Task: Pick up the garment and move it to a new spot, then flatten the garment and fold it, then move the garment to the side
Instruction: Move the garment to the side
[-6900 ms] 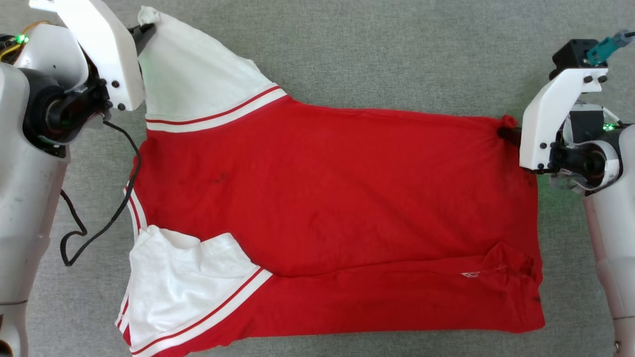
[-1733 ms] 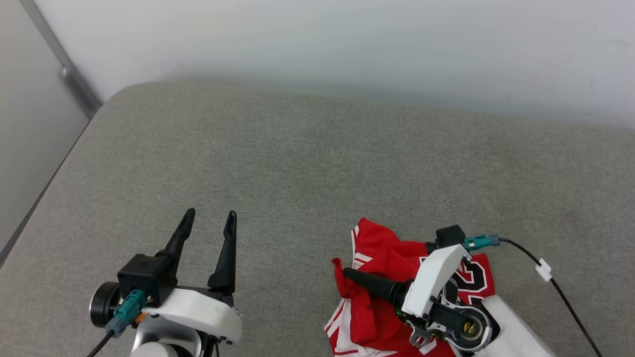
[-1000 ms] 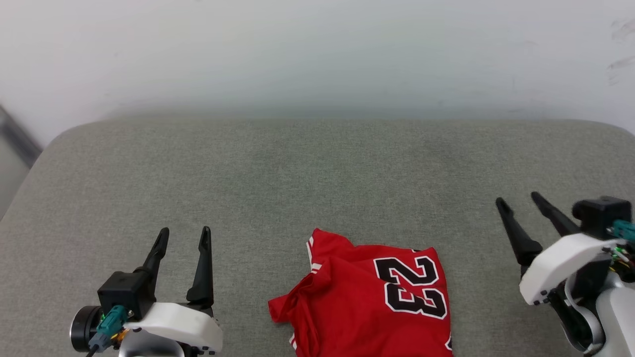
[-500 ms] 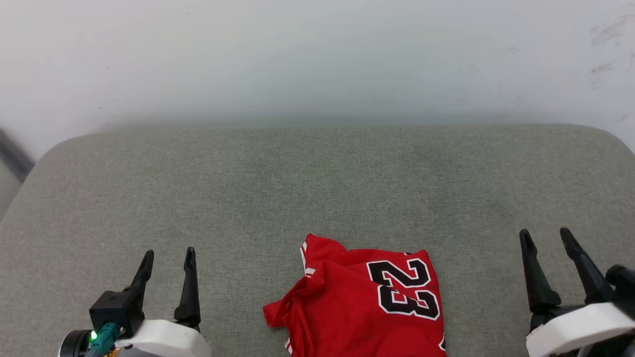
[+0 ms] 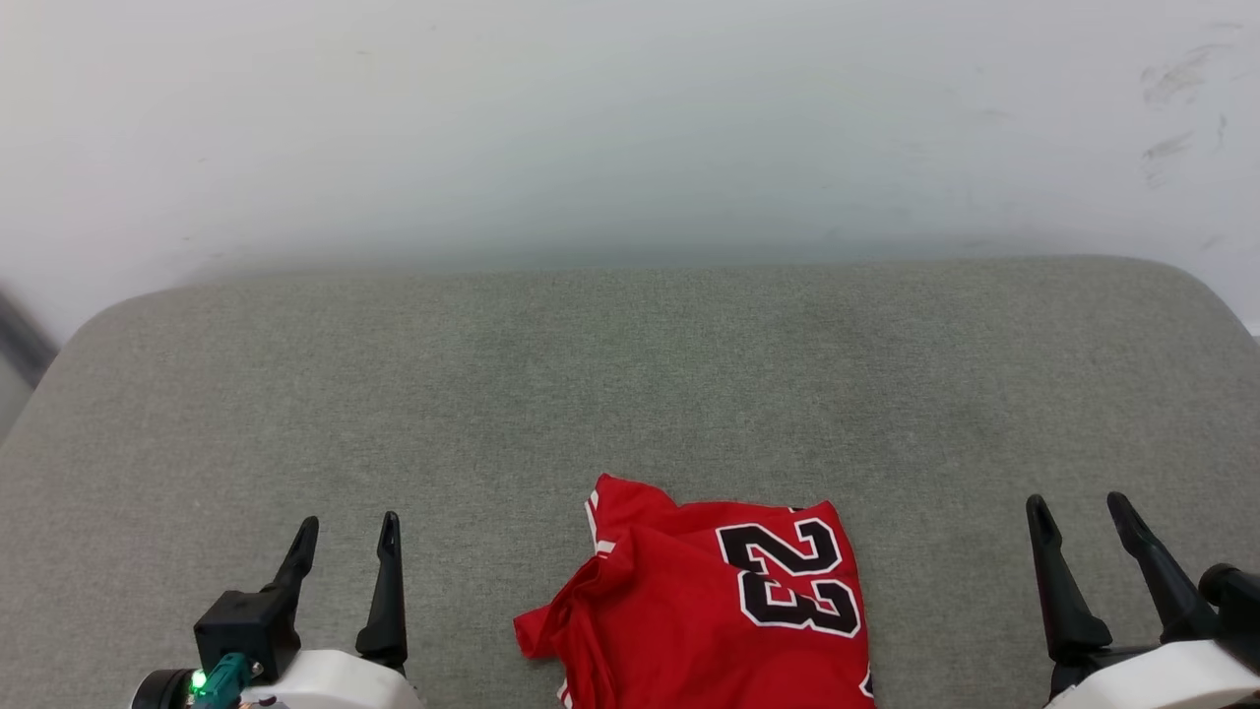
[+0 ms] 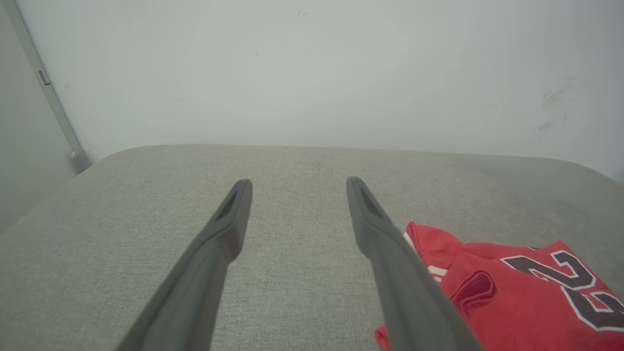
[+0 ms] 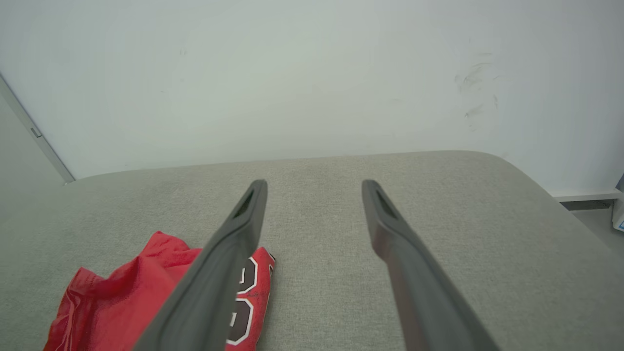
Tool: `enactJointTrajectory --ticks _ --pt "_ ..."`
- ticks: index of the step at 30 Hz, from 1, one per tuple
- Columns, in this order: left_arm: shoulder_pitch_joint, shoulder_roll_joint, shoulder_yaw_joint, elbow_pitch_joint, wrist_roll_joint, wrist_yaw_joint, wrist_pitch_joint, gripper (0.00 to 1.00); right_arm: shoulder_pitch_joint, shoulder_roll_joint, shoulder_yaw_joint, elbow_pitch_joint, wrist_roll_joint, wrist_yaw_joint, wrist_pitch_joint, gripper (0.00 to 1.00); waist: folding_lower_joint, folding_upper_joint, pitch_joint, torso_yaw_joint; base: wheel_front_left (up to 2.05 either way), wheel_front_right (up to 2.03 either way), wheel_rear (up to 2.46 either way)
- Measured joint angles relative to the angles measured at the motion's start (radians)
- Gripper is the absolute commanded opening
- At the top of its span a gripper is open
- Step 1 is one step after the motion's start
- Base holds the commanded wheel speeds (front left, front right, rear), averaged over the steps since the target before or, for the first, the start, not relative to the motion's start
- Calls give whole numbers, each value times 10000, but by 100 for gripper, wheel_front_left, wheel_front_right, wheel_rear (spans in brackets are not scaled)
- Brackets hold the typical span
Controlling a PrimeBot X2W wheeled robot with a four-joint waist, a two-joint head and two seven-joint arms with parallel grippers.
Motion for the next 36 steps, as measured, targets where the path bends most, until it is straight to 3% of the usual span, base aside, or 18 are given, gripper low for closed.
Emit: enactJointTrajectory --ticks 5,10,21,29,36 --pt "-10 17 -29 -4 10 10 4 100 -15 19 -77 -19 -81 0 161 100 0 0 30 -16 0 0 0" --pt "-55 13 -21 -40 15 102 -17 100 -220 17 -606 500 435 0 1032 100 0 0 117 -26 0 0 0" --pt "-419 -215 -155 -40 167 56 -242 100 -1436 -1212 -2531 4071 3333 -2 4652 100 0 0 371 658 0 0 0" --pt "-673 -357 -226 38 176 -46 -313 100 -2251 -280 -2153 5528 5551 -2 6869 100 0 0 773 1284 0 0 0" --pt "-1040 -353 -251 144 188 -180 -328 100 -2963 4 -1141 6376 7691 -2 7133 100 1 0 1237 1615 0 0 0"
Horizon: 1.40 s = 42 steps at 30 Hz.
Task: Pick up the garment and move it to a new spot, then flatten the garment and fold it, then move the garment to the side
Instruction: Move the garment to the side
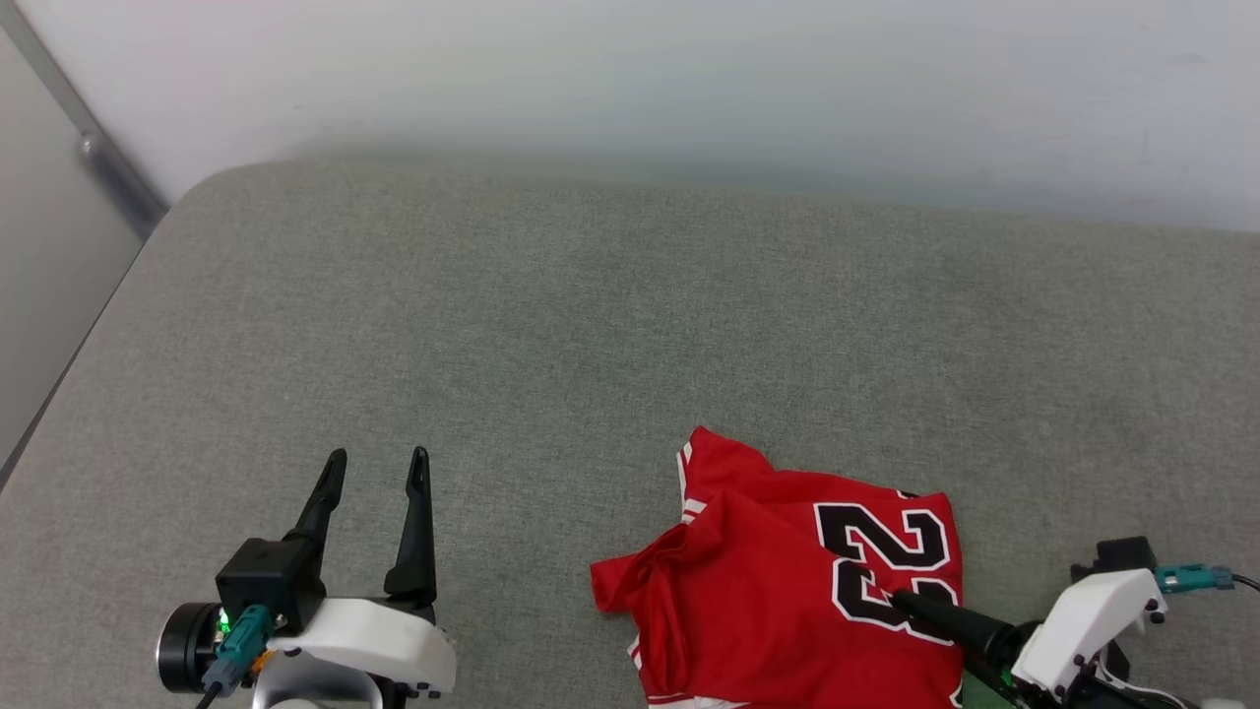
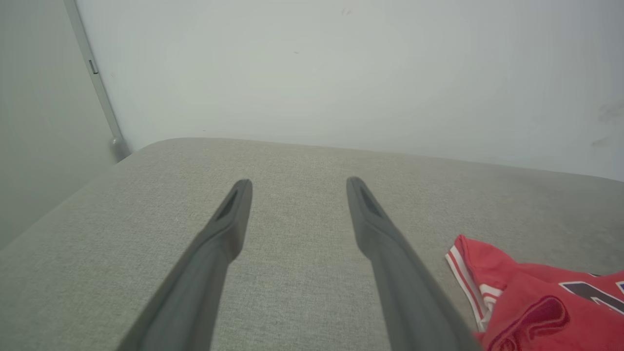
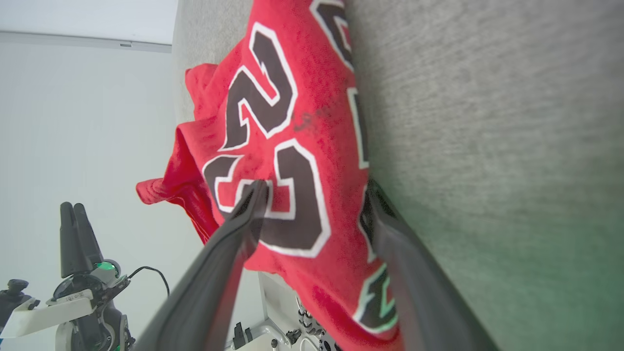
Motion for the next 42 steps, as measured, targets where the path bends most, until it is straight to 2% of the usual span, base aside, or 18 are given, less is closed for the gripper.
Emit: enactJointTrajectory --ticks 2,3,4,5,9,12,16,19,22,23,27,36,42 --pt "-66 0 -13 42 2 -27 -2 100 -164 13 313 255 359 0 -92 100 0 0 79 46 0 0 0" --pt "-135 -2 -31 63 2 -29 -2 100 -212 15 477 345 485 0 -174 45 0 0 99 69 0 0 0" --pt "-161 0 -40 71 2 -38 -8 100 -254 19 604 410 606 0 -272 10 0 0 108 83 0 0 0" --pt "-164 8 -50 98 13 -42 -12 100 -299 19 732 477 713 0 -351 0 0 1 102 83 0 0 0" --pt "-163 29 -61 167 29 -38 -13 100 -353 -27 1275 456 999 0 -719 0 0 0 19 35 0 0 0" --pt "-143 35 -63 192 21 -27 -15 100 -405 -483 1879 203 612 0 -1246 0 0 0 -117 -67 0 0 0" --pt "-44 84 -54 144 -6 -15 -40 100 -458 -1233 2830 -13 -566 0 -1969 0 0 0 -306 -364 0 0 0" --pt "126 94 -35 58 -33 59 -44 100 -698 -1870 3425 8 -1910 2 -2326 0 0 1 -410 -729 0 0 0" --pt "173 94 4 -65 -40 96 -58 100 -888 -2111 3590 82 -2581 0 -2464 0 0 0 -447 -1032 0 0 0" --pt "262 96 15 -196 -33 146 -86 100 -1139 -2362 3764 188 -3471 4 -2464 0 0 0 -454 -1398 0 0 0" --pt "268 196 -104 -458 115 127 -88 100 -1746 -2522 3927 422 -4556 2 -2395 0 0 0 -364 -2268 0 0 0" --pt "-628 500 -372 -1099 454 -209 334 100 -3289 -2284 3996 1202 -5179 4 -2959 0 0 0 448 -4462 0 0 0" --pt "-1535 779 -552 -1522 754 -481 813 100 -4475 -2307 3490 2219 -5465 4 -4096 0 1 0 1641 -5221 0 0 0"
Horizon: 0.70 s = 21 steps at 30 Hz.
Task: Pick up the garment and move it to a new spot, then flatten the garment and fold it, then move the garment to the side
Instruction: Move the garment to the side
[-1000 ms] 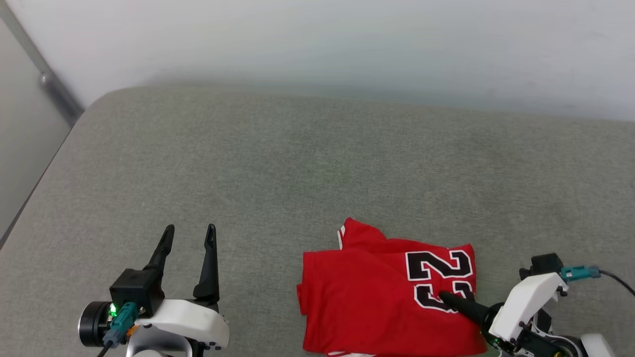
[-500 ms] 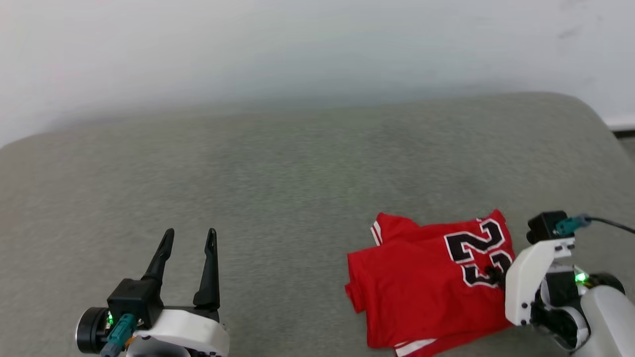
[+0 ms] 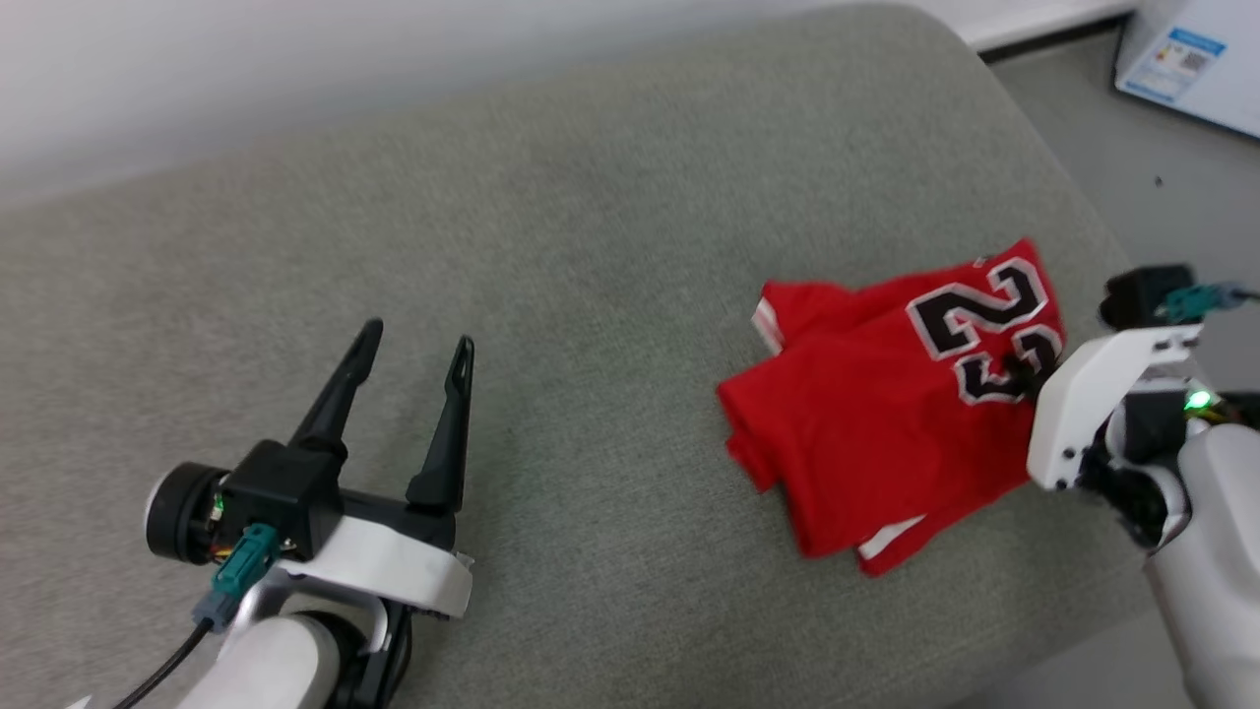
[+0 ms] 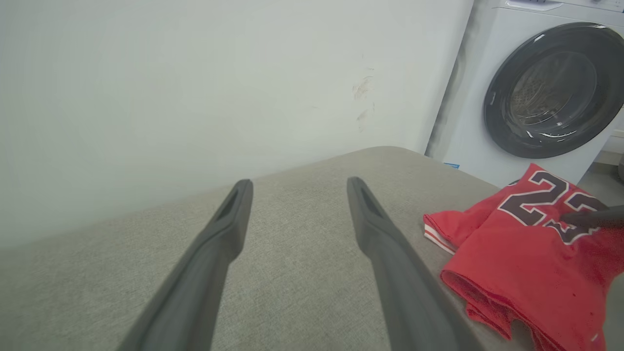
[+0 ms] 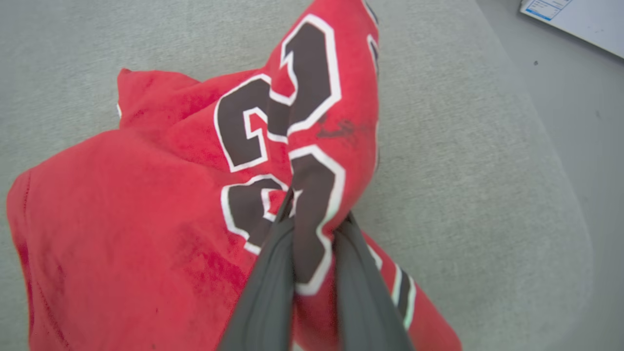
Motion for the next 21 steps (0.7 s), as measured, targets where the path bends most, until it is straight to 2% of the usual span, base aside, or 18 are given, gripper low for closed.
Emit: enactJointTrajectory --ticks 5,13,19,20,21 --pt "-814 211 -192 -351 372 -213 445 100 -975 -286 -786 943 -422 2 -974 0 0 0 1058 -220 0 0 0" --pt "-1976 368 -268 -853 769 -426 777 100 -2526 -1035 -2495 1952 -1277 0 -2144 0 1 0 2585 31 0 0 0" --pt "-2448 431 -272 -1016 920 -514 884 100 -3042 -1064 -3450 2671 -1948 0 -2813 0 0 1 3398 337 0 0 0" --pt "-2502 447 -270 -1012 920 -516 899 100 -3050 -1024 -3559 2851 -2113 0 -2920 3 0 0 3494 380 0 0 0" --pt "-2533 456 -276 -1009 926 -522 913 100 -3057 -966 -3701 3057 -2282 0 -2987 64 0 0 3574 421 0 0 0"
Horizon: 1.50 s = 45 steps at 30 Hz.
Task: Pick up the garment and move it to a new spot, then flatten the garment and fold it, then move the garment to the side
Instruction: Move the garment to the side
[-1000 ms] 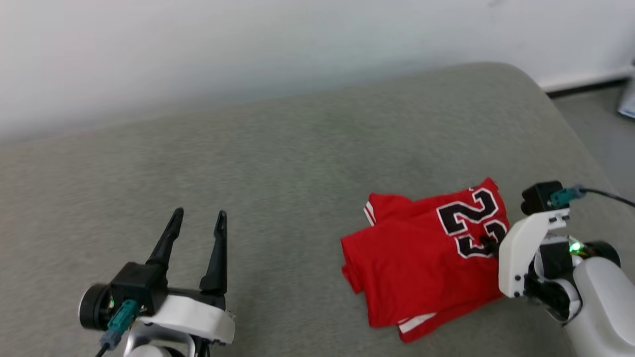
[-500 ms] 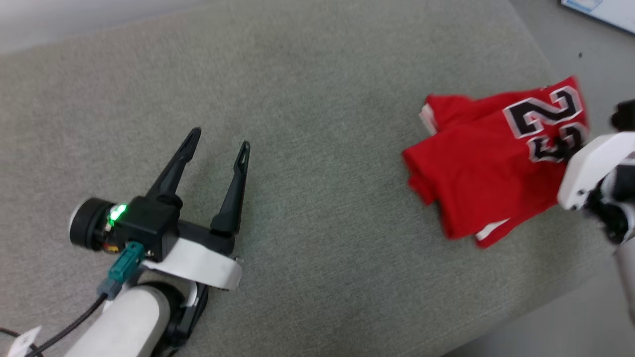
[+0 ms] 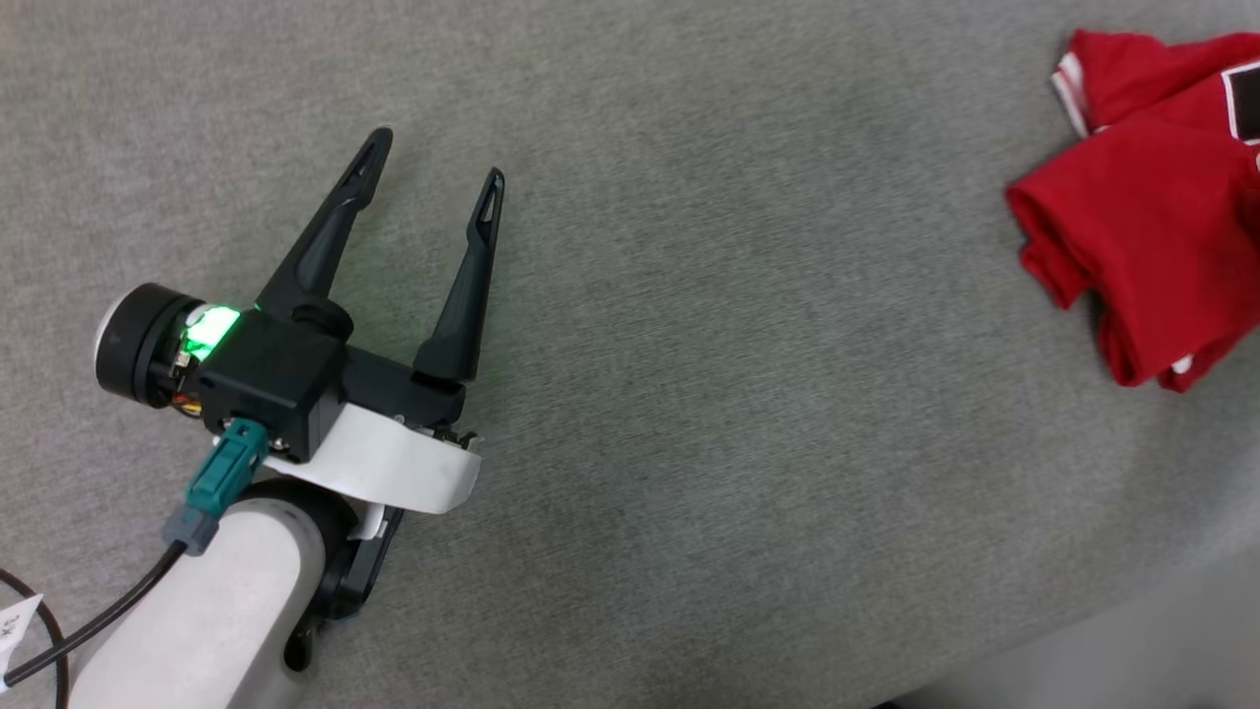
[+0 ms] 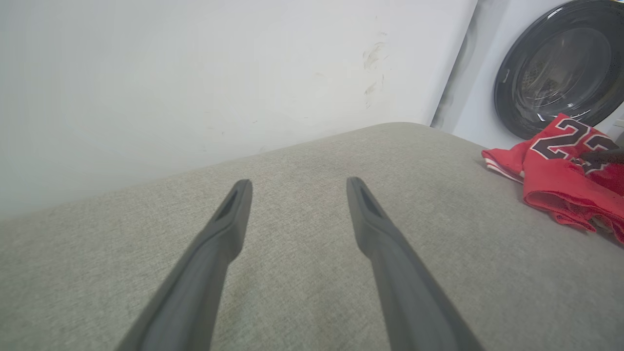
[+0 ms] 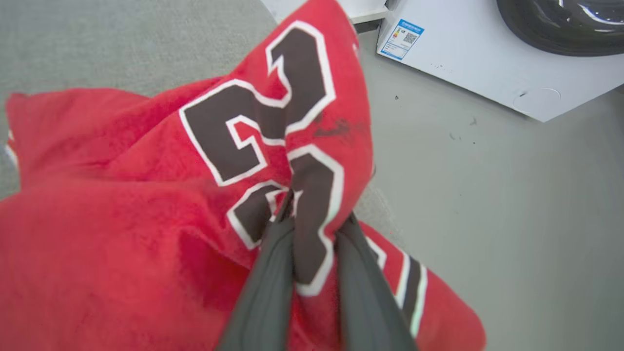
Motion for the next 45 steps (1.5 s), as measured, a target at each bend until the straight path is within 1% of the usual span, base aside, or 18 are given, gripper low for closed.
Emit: enactJointTrajectory --ticks 1,6,10,15,19,25,31,36,38,42,45 --pt "-7 6 -10 19 8 -10 2 100 -27 88 -217 240 -73 0 -27 100 0 0 60 42 0 0 0" --pt "-20 12 -31 136 0 -50 -19 100 -86 169 -1047 1041 -731 0 -399 100 -1 0 18 128 0 0 0" --pt "26 -67 -69 297 -63 -40 -150 100 -77 125 -1434 1315 -1091 0 -598 100 -1 0 -222 129 0 0 0" --pt "511 -334 -92 706 -293 128 -570 100 219 94 -1689 1275 -1421 2 -934 100 -1 0 -896 130 0 0 0" --pt "1119 -550 -15 1118 -577 370 -949 100 1000 199 -1499 819 -1563 0 -1127 100 -2 0 -1632 145 0 0 0" --pt "2202 -872 232 1674 -1057 819 -1392 100 2627 805 -999 -721 -1313 0 -1246 100 -2 0 -2838 292 0 0 0" --pt "3118 -1091 476 2109 -1540 1068 -1664 100 4603 1691 -481 -3012 -888 0 -922 100 -3 0 -3918 704 0 0 0" --pt "3584 -1279 600 2385 -1737 1179 -1779 100 6134 2286 115 -4817 -428 -2 -520 100 -3 0 -4493 1379 0 0 0" --pt "3729 -1296 616 2504 -1787 1189 -1814 100 6573 2451 370 -5396 -86 0 -529 100 -3 0 -4685 1683 0 0 0" --pt "3911 -1327 719 2723 -1883 1239 -1866 100 7078 2790 963 -6383 33 -2 -502 100 -3 0 -5040 2259 0 0 0" --pt "4076 -1312 869 2874 -1992 1244 -1906 100 7405 2955 1212 -7076 -65 0 -585 100 -3 -1 -5309 2631 0 0 0"
